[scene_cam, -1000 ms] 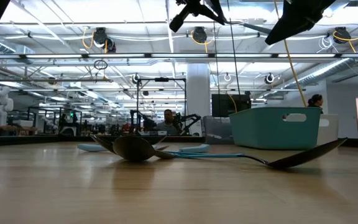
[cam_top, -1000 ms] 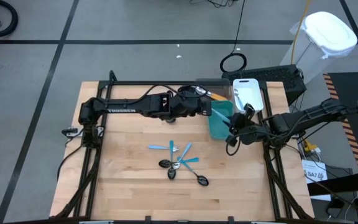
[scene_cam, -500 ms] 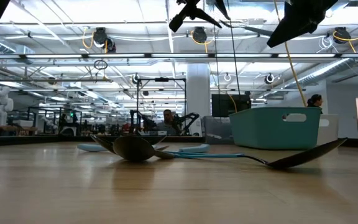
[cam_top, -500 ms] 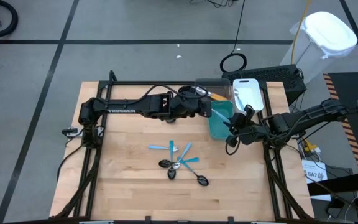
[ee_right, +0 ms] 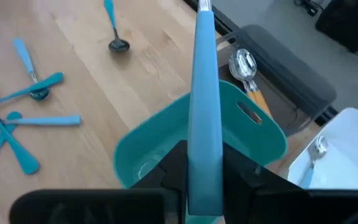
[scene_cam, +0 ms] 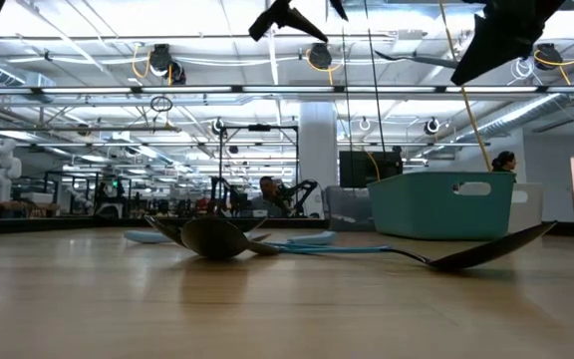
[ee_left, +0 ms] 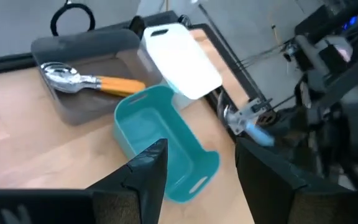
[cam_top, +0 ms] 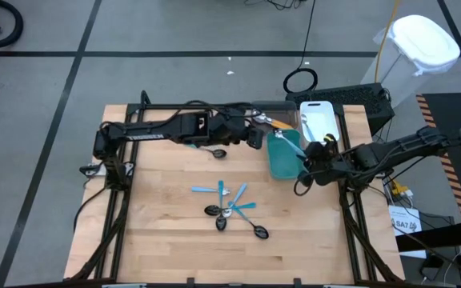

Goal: Sort silverware by color (type)
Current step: Put the light blue spoon into the white bin

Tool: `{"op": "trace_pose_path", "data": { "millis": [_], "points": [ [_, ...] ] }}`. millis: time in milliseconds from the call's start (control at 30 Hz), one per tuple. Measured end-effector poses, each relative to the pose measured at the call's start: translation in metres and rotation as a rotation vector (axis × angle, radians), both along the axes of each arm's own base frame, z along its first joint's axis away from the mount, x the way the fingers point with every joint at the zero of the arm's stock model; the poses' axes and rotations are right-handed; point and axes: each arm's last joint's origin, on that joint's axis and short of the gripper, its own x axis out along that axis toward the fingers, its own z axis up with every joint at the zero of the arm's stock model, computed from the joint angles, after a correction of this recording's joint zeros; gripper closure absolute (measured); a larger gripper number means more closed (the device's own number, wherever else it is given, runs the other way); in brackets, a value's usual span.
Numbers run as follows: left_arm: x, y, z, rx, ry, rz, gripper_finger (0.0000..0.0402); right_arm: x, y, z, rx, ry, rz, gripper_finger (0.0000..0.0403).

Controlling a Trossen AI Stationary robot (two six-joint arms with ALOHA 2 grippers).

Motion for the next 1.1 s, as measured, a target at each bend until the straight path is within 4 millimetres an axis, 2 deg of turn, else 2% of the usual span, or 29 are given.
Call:
{"op": "trace_pose_path", "data": {
  "millis": [233,700,1100],
  "points": [
    [-0.010,0.015,0.005,0.037,0.058,-0.104,0.0215,-0.008,-0.003,0.003,0.071,-0.074,-0.081,0.0352],
    [-0.016,0.032,0.009,0.110,0.083,-0.387,0.0215,-0.012,-0.003,0.002,0.249,-0.196,-0.270,0.0352],
    [-0.026,0.067,0.006,0.153,0.116,-0.500,0.0215,-0.012,-0.010,0.002,0.340,-0.293,-0.442,0.0352]
  ]
}}
